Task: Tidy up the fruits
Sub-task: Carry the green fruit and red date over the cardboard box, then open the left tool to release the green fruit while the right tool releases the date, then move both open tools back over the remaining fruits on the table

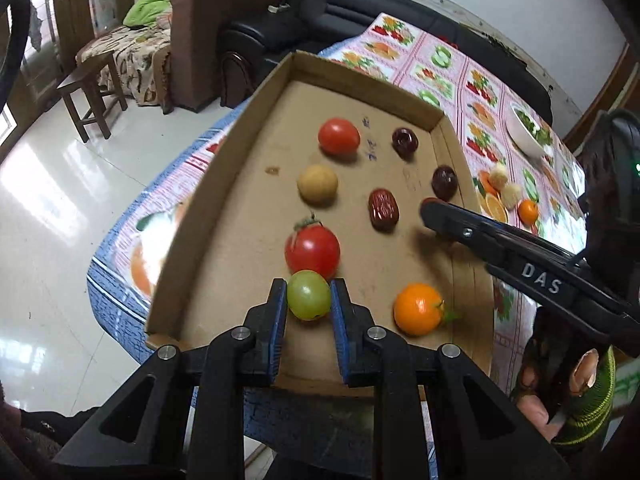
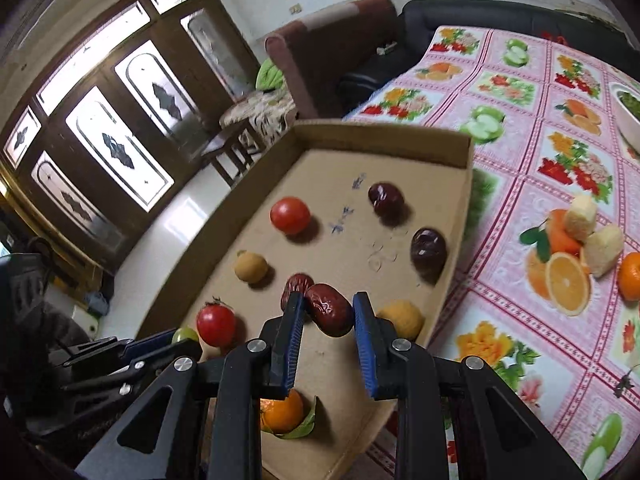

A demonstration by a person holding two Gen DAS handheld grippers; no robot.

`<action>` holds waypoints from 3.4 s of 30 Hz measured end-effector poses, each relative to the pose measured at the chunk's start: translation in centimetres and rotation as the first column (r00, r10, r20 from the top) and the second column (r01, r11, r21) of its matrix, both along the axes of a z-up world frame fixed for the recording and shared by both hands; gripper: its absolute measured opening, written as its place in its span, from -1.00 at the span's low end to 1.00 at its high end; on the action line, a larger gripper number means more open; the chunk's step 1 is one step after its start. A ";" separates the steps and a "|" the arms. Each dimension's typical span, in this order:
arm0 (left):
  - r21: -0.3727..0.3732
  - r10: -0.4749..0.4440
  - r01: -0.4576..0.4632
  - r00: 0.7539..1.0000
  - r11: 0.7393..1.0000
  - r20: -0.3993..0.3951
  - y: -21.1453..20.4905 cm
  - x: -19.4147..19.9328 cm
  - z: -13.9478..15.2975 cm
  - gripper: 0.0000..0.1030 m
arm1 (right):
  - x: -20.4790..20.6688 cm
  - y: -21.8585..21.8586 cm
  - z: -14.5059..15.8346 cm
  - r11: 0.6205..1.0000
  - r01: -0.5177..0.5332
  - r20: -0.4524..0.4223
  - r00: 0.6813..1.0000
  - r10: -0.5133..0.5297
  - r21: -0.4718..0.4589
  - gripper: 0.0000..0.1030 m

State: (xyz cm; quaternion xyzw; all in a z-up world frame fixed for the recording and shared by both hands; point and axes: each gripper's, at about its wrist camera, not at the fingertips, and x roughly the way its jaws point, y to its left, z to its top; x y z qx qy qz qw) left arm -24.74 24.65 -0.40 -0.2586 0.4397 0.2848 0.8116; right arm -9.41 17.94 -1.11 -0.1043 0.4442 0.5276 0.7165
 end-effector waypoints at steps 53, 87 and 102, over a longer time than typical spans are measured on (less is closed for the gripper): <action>0.123 -0.058 0.055 0.998 0.991 0.021 -5.1 3.9 3.0 0.01 | 4.2 -12.1 2.8 0.973 0.219 0.022 0.975 -0.221 0.074 -0.12; 0.017 -0.297 0.297 0.951 0.955 0.084 -12.2 13.4 3.6 0.00 | 10.8 -22.8 0.1 0.889 0.456 -0.034 0.890 -0.455 0.036 -0.11; -0.085 -0.220 0.230 0.969 0.969 0.113 -9.2 19.8 2.6 0.01 | 13.1 -17.8 0.0 0.920 0.390 0.111 0.916 -0.385 -0.031 0.04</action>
